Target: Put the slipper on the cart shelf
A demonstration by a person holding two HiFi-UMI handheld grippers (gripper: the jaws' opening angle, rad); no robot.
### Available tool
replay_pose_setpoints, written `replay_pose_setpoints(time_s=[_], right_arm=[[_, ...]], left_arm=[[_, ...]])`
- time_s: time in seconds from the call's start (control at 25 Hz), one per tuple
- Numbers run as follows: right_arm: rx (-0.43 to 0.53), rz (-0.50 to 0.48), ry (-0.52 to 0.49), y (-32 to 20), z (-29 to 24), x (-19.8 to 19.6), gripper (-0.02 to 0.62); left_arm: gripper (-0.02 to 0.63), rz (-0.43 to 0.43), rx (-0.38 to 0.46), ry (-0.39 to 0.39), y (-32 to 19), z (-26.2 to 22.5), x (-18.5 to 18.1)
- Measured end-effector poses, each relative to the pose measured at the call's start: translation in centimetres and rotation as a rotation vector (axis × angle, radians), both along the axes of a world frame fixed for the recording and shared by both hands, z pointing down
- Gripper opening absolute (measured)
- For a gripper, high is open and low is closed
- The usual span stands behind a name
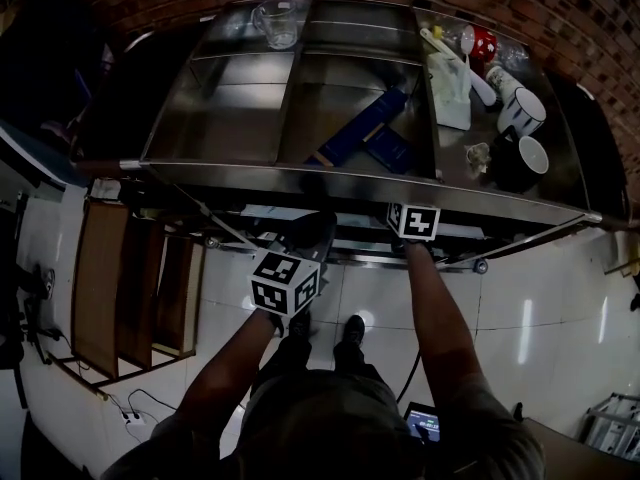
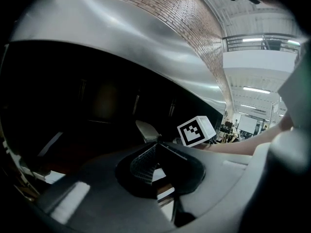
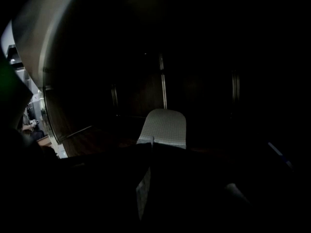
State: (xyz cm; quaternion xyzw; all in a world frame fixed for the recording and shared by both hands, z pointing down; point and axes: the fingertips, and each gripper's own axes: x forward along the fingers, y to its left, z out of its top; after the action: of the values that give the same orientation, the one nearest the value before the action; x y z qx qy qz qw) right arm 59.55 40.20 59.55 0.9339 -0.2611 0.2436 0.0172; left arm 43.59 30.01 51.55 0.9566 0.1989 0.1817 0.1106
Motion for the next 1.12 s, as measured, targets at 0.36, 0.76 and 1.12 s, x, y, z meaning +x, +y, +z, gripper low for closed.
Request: replay_pose_setpoints(time_s=[0.36, 0.76, 1.12], right_arm=[[-0.019, 0.019, 0.0, -0.4, 0.6, 0.2, 0.021], [0.039, -0.032, 0.079, 0.5, -2.0, -4.3, 0.126], [0.167, -0.09, 0.069, 1.2, -6.9, -11.2, 0.066]], left_arm=[[0.006, -0.015, -0.008, -0.003, -1.2, 0.2, -0.6], [0.006, 0.007, -0.01, 0.016, -1.1, -0.4, -0.5], [0.006, 0.05, -0.032, 0.053, -0.3, -2.4, -1.3]])
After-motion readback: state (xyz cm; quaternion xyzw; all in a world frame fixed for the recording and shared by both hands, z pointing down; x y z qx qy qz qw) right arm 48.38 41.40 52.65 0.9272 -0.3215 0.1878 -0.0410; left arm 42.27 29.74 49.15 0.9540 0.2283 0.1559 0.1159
